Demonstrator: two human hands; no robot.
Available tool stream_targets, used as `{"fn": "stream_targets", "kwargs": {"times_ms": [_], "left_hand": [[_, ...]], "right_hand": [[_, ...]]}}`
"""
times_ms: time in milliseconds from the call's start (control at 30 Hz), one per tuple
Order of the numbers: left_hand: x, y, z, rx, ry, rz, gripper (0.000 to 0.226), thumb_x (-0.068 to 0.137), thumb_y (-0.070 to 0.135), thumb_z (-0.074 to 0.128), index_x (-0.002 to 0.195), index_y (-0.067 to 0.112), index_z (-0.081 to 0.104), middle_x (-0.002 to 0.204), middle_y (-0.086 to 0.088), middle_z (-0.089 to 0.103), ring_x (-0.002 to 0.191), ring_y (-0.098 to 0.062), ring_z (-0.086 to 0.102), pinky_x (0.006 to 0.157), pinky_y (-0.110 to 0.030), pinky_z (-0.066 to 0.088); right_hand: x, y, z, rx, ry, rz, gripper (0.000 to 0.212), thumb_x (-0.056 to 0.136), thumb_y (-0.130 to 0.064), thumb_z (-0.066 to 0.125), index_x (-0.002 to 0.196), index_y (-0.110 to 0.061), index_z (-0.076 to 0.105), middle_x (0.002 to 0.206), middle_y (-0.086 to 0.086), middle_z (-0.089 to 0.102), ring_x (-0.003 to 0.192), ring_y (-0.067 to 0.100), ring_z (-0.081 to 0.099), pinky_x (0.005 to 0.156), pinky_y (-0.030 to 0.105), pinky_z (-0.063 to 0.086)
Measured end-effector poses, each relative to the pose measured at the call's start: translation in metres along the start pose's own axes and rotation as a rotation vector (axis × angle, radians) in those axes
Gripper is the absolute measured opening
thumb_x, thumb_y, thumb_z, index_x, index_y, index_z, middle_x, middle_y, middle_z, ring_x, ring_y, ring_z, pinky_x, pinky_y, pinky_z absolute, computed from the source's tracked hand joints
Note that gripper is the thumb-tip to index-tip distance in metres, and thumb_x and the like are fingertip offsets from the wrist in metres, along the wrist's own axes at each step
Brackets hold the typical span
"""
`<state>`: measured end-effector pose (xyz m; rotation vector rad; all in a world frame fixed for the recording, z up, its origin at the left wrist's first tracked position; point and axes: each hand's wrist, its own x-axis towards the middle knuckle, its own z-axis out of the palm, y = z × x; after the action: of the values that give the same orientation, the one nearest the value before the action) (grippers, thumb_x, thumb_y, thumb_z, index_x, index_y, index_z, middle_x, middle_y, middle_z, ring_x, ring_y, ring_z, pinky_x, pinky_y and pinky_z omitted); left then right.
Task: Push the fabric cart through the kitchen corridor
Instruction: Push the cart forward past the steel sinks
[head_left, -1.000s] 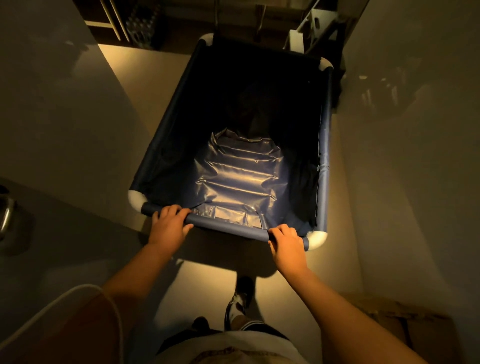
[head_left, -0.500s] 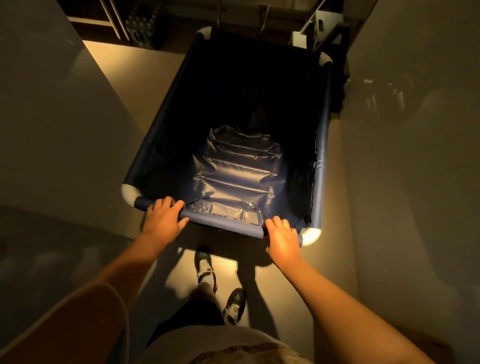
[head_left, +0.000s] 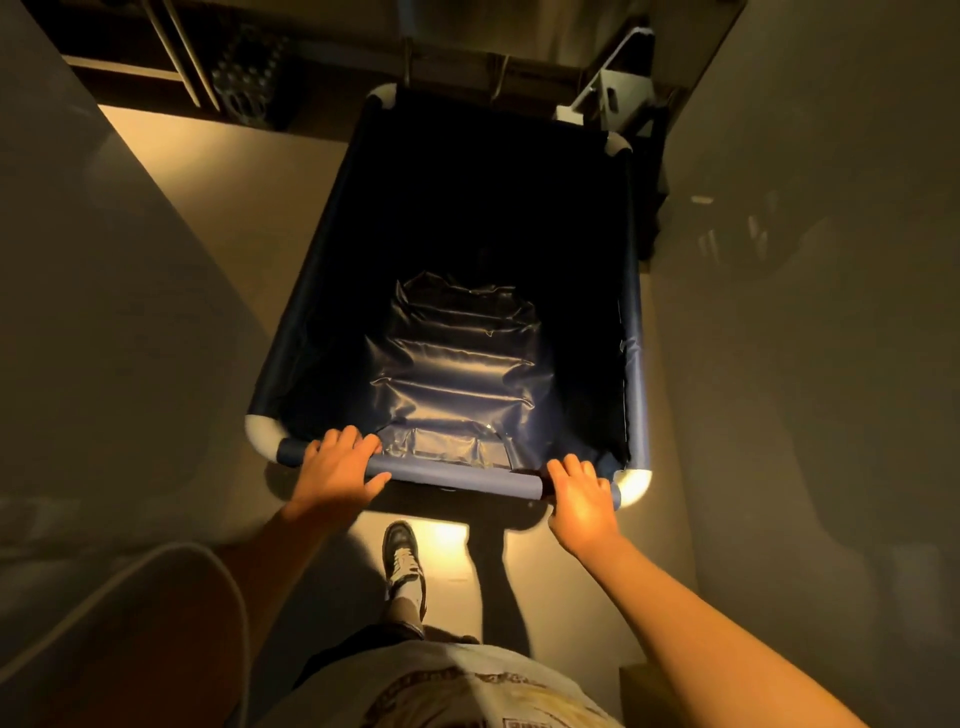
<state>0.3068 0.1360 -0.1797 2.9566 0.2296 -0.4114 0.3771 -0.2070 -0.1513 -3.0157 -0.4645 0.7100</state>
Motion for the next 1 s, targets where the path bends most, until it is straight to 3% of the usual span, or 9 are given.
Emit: {"fn": "stream_targets", "kwargs": {"times_ms": [133,233,367,633,833,1000], "left_hand": [[0.028,-0.01,-0.007,0.011,0.085,0.068,0.044,0.075,0.055,0.062,0.097,0.018,0.07,0.09,-0.007,0.067,0.08,-0.028,0.06,0.066,-0.035,0.048],[0.049,-0.013,-0.014,-0.059,0.088,0.111,0.046,0.076,0.055,0.065,0.1,0.017,0.07,0.09,-0.007,0.067,0.079,-0.026,0.059,0.066,-0.035,0.051],[0.071,-0.013,-0.021,-0.105,0.116,0.123,0.043,0.076,0.055,0.065,0.099,0.018,0.069,0.089,-0.006,0.064,0.079,-0.025,0.057,0.065,-0.032,0.047],[0.112,-0.01,-0.029,-0.037,0.142,0.103,0.044,0.082,0.056,0.062,0.106,0.02,0.069,0.095,-0.008,0.066,0.087,-0.029,0.058,0.072,-0.037,0.045],[0.142,-0.003,-0.043,-0.076,0.125,0.055,0.043,0.075,0.05,0.074,0.102,0.018,0.069,0.092,-0.009,0.066,0.085,-0.029,0.061,0.068,-0.038,0.049],[0.167,0.009,-0.05,-0.09,0.077,-0.059,0.041,0.08,0.05,0.068,0.109,0.021,0.065,0.106,-0.009,0.066,0.1,-0.031,0.062,0.081,-0.044,0.051]], "right_hand": [[0.027,-0.004,-0.016,0.046,0.036,0.036,0.033,0.095,-0.035,0.059,0.124,-0.022,0.052,0.124,0.001,0.05,0.118,0.026,0.049,0.097,0.043,0.045],[0.045,-0.009,-0.027,0.061,0.036,0.07,0.039,0.099,-0.049,0.053,0.127,-0.021,0.053,0.126,0.002,0.05,0.119,0.026,0.049,0.099,0.044,0.045],[0.068,-0.013,-0.039,0.029,0.032,0.074,0.042,0.1,-0.05,0.051,0.131,-0.021,0.052,0.129,0.004,0.05,0.12,0.027,0.049,0.099,0.045,0.045],[0.113,-0.01,-0.067,0.004,0.018,0.059,0.042,0.103,-0.048,0.048,0.135,-0.022,0.051,0.13,0.005,0.05,0.119,0.025,0.05,0.1,0.044,0.048],[0.149,-0.004,-0.086,0.007,0.013,0.027,0.038,0.103,-0.043,0.051,0.131,-0.019,0.054,0.126,0.006,0.052,0.114,0.026,0.051,0.097,0.042,0.048],[0.184,0.003,-0.102,0.034,-0.003,0.019,0.032,0.103,-0.033,0.055,0.131,-0.017,0.055,0.126,0.007,0.052,0.115,0.029,0.053,0.101,0.048,0.048]]}}
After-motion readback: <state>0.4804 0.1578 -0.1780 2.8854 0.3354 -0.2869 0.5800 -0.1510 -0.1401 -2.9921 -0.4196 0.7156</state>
